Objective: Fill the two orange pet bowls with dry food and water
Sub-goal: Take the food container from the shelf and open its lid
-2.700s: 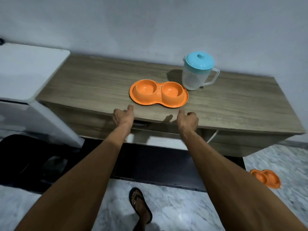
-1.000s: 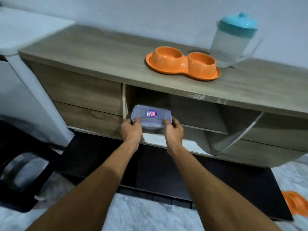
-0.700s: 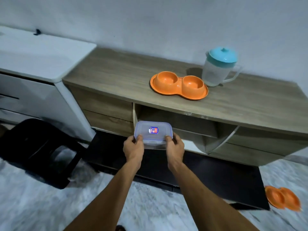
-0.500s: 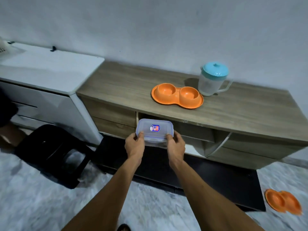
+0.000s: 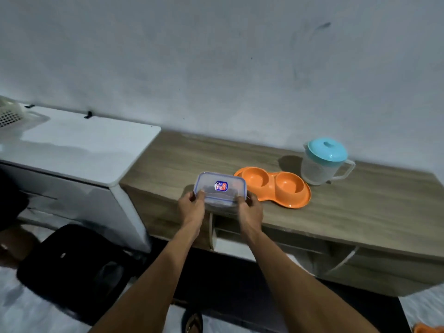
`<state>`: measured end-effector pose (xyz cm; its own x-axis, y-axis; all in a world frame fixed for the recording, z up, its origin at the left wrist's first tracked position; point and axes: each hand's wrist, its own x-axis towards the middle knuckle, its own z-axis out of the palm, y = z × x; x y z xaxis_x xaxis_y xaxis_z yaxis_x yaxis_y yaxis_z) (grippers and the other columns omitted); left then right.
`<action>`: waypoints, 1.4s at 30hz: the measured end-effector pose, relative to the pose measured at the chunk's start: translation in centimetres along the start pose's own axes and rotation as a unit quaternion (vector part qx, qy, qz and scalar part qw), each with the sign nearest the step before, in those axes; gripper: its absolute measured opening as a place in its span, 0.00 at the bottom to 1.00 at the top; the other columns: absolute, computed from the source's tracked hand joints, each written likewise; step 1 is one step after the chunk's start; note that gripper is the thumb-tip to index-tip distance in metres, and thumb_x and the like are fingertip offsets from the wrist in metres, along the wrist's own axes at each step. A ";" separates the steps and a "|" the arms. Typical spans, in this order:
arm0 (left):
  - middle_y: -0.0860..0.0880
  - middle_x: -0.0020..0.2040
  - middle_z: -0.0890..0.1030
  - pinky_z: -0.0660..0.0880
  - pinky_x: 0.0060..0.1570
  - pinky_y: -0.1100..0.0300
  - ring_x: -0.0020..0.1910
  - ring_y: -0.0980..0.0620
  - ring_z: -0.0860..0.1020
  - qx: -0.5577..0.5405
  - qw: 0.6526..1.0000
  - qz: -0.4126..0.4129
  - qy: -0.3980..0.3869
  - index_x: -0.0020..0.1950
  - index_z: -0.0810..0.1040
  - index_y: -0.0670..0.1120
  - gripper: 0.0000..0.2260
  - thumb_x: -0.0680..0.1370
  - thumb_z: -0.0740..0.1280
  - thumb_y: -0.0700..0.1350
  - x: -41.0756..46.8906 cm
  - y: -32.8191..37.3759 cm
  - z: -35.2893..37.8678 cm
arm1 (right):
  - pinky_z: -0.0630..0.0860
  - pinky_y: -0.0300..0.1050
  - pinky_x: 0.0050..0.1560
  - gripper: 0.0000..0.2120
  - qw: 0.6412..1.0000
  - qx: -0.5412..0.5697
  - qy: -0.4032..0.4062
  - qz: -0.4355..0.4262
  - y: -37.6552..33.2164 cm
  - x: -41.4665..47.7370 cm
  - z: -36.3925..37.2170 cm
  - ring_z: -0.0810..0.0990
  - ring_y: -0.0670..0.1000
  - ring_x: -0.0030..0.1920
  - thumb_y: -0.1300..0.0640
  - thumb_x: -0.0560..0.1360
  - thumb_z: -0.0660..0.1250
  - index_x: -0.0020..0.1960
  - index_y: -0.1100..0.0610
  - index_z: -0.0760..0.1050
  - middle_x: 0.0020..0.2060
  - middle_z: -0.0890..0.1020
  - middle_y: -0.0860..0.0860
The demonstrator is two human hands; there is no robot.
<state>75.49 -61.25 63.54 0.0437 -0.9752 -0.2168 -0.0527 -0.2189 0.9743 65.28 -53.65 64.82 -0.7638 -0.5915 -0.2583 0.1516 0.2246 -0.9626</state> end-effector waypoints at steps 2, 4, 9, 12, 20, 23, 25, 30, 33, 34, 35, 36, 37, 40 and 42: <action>0.47 0.34 0.78 0.70 0.39 0.56 0.36 0.51 0.73 -0.001 1.000 -0.008 -0.013 0.38 0.79 0.45 0.08 0.78 0.68 0.40 3.4 0.7 0.5 | 0.76 0.55 0.63 0.15 1.000 0.009 -0.001 0.000 -0.2 2.3 2.6 0.81 0.53 0.57 0.52 0.77 0.68 0.63 0.52 0.78 0.56 0.84 0.51; 0.46 0.35 0.78 0.70 0.39 0.57 0.36 0.50 0.73 0.023 0.999 -0.011 -0.024 0.41 0.80 0.42 0.06 0.78 0.68 0.41 6.3 0.9 0.8 | 0.77 0.57 0.62 0.15 1.000 0.007 -0.005 0.011 -0.4 4.6 4.8 0.82 0.53 0.56 0.55 0.77 0.68 0.64 0.54 0.78 0.56 0.84 0.52; 0.43 0.42 0.82 0.73 0.42 0.55 0.39 0.50 0.77 0.056 0.996 -0.032 -0.068 0.49 0.82 0.40 0.07 0.78 0.69 0.44 13.1 1.4 1.0 | 0.79 0.56 0.59 0.15 0.999 0.010 0.011 0.038 -0.2 9.5 9.1 0.82 0.54 0.54 0.59 0.76 0.69 0.62 0.55 0.78 0.54 0.84 0.53; 0.43 0.42 0.81 0.75 0.45 0.54 0.41 0.49 0.77 0.058 0.993 -0.049 -0.092 0.49 0.81 0.40 0.06 0.78 0.68 0.42 15.8 1.3 1.3 | 0.77 0.44 0.51 0.18 0.998 0.019 0.016 0.062 -0.5 10.6 10.7 0.80 0.52 0.54 0.60 0.78 0.68 0.67 0.56 0.75 0.55 0.82 0.52; 0.45 0.42 0.82 0.78 0.55 0.45 0.44 0.48 0.79 0.048 0.985 -0.090 -0.137 0.42 0.80 0.46 0.04 0.77 0.70 0.43 18.8 0.2 1.2 | 0.75 0.34 0.41 0.17 0.997 -0.010 0.022 0.068 -0.4 12.1 12.3 0.80 0.47 0.50 0.60 0.79 0.65 0.67 0.56 0.74 0.57 0.81 0.53; 0.43 0.43 0.82 0.78 0.55 0.46 0.44 0.47 0.79 0.066 0.984 -0.090 -0.140 0.48 0.81 0.43 0.05 0.77 0.71 0.44 19.0 0.2 1.0 | 0.75 0.36 0.44 0.14 0.998 -0.035 0.030 0.051 -0.3 12.6 12.3 0.80 0.47 0.50 0.60 0.79 0.65 0.64 0.57 0.76 0.54 0.82 0.52; 0.43 0.44 0.82 0.78 0.53 0.49 0.46 0.47 0.79 0.086 0.983 -0.083 -0.138 0.51 0.81 0.41 0.07 0.77 0.70 0.44 19.0 1.0 0.8 | 0.74 0.41 0.47 0.13 0.996 -0.065 0.044 0.045 -0.5 13.1 12.5 0.80 0.52 0.53 0.58 0.80 0.63 0.62 0.58 0.77 0.51 0.81 0.52; 0.41 0.52 0.82 0.72 0.39 0.59 0.48 0.45 0.79 0.174 0.977 -0.061 -0.110 0.56 0.80 0.37 0.18 0.81 0.61 0.51 20.8 3.8 2.0 | 0.67 0.46 0.48 0.14 0.976 -0.178 0.122 0.008 -1.9 16.1 13.3 0.78 0.62 0.55 0.56 0.82 0.57 0.56 0.65 0.76 0.53 0.81 0.63; 0.36 0.66 0.75 0.68 0.52 0.55 0.63 0.39 0.75 0.259 0.960 -0.049 -0.097 0.66 0.74 0.36 0.24 0.84 0.53 0.54 22.3 5.2 4.1 | 0.70 0.51 0.51 0.17 0.964 -0.231 0.133 0.021 -2.2 18.1 13.9 0.78 0.65 0.56 0.53 0.82 0.54 0.58 0.65 0.74 0.54 0.80 0.64; 0.35 0.67 0.74 0.68 0.55 0.54 0.65 0.38 0.73 0.295 0.950 -0.041 -0.098 0.67 0.74 0.36 0.25 0.84 0.51 0.54 22.8 5.3 4.7 | 0.72 0.52 0.52 0.18 0.960 -0.246 0.134 0.027 -2.1 18.6 14.0 0.78 0.66 0.57 0.52 0.82 0.53 0.58 0.64 0.73 0.55 0.80 0.64; 0.35 0.67 0.74 0.68 0.58 0.53 0.65 0.37 0.73 0.326 0.940 -0.026 -0.096 0.67 0.74 0.36 0.25 0.84 0.50 0.54 23.1 5.4 5.4 | 0.72 0.53 0.53 0.18 0.956 -0.258 0.134 0.034 -2.1 19.0 14.1 0.78 0.66 0.58 0.51 0.82 0.53 0.59 0.64 0.73 0.55 0.80 0.64; 0.35 0.67 0.75 0.68 0.59 0.52 0.65 0.37 0.73 0.353 0.931 -0.016 -0.094 0.66 0.75 0.36 0.26 0.84 0.50 0.54 23.5 5.1 5.8 | 0.72 0.53 0.54 0.19 0.954 -0.267 0.131 0.039 -2.0 19.3 14.1 0.77 0.66 0.58 0.51 0.82 0.52 0.59 0.64 0.73 0.56 0.80 0.64; 0.35 0.66 0.76 0.68 0.60 0.51 0.65 0.37 0.74 0.373 0.923 -0.006 -0.088 0.66 0.75 0.37 0.26 0.84 0.50 0.55 23.7 4.9 6.1 | 0.71 0.53 0.54 0.19 0.953 -0.270 0.128 0.042 -1.8 19.5 14.1 0.77 0.66 0.59 0.51 0.83 0.52 0.59 0.64 0.73 0.57 0.80 0.65; 0.35 0.65 0.76 0.69 0.60 0.50 0.64 0.36 0.74 0.395 0.915 -0.007 -0.087 0.65 0.75 0.38 0.27 0.83 0.50 0.57 24.0 4.1 6.5 | 0.70 0.52 0.52 0.20 0.956 -0.264 0.119 0.037 -1.4 19.8 14.1 0.77 0.65 0.57 0.51 0.83 0.50 0.59 0.64 0.74 0.56 0.80 0.64; 0.36 0.65 0.76 0.69 0.58 0.51 0.64 0.36 0.73 0.397 0.913 -0.004 -0.096 0.65 0.76 0.38 0.26 0.84 0.50 0.56 24.0 3.9 6.5 | 0.70 0.51 0.50 0.20 0.962 -0.248 0.107 0.027 -1.1 19.9 14.2 0.78 0.63 0.54 0.51 0.83 0.49 0.57 0.63 0.75 0.53 0.81 0.63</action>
<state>69.90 -85.73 61.76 -0.1246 -0.9440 -0.3054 -0.7629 -0.1057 0.6379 58.82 -76.62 59.60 -0.8832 -0.4075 -0.2321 -0.0839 0.6242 -0.7768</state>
